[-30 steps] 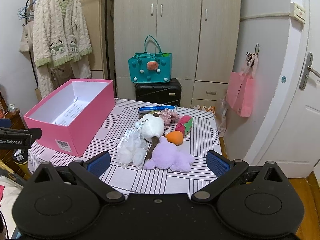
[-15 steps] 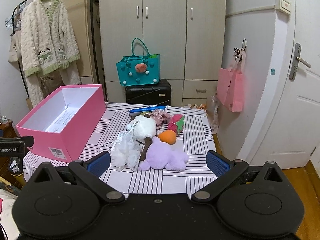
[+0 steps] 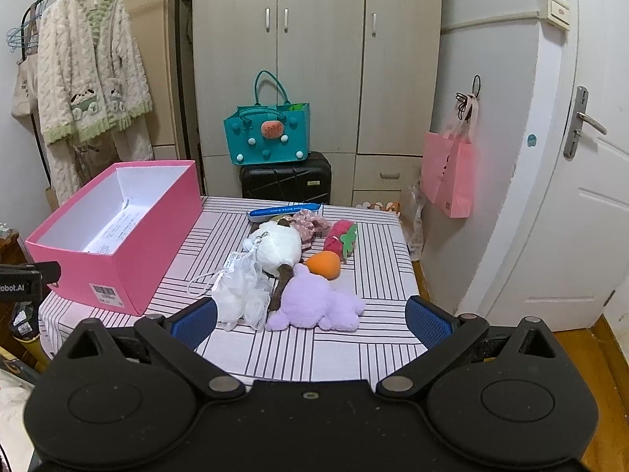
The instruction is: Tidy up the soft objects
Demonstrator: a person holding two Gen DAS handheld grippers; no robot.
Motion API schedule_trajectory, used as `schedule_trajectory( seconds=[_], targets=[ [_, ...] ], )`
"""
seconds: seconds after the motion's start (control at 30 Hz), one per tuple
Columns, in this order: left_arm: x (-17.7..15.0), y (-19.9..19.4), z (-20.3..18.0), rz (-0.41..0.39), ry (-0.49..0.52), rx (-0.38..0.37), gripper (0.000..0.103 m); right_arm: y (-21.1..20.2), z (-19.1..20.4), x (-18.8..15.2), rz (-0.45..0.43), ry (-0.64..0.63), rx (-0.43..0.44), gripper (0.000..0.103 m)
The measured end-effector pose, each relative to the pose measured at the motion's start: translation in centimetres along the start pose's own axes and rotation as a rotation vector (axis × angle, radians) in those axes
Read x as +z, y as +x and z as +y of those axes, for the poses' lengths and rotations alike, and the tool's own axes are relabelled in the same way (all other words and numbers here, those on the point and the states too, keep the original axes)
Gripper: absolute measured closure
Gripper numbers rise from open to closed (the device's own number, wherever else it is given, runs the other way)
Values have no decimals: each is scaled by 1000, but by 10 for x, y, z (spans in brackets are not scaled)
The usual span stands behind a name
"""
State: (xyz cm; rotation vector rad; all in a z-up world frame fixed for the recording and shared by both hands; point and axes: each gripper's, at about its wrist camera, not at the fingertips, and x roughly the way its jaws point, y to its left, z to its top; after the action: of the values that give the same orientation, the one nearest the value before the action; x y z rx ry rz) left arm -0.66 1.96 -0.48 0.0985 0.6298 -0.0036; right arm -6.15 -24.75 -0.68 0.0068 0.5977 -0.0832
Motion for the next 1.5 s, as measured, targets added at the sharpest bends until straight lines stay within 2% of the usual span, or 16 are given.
schedule_trajectory(
  seconds=[0.53,0.67,0.83,1.13,1.33,1.5],
  targets=[
    [0,0,1,2,1,0,0,1,-3,0,5,7,2,0],
    [1,2,2,7,5,-2,0,4,-7,0,28,41,40,0],
    [8,1,-4,-8,47,-2,0,6,-9,2,35,38,43,0],
    [25,12,-34,3,107,-105,0,6,-20,3,-9,-82,75,0],
    [25,27,-65,-9,127,-294,0,33,-42,-14,-53,-77,106,0],
    [26,36,-95,-40,186,-399,0,60,-60,-24,-37,-47,176,0]
  ],
)
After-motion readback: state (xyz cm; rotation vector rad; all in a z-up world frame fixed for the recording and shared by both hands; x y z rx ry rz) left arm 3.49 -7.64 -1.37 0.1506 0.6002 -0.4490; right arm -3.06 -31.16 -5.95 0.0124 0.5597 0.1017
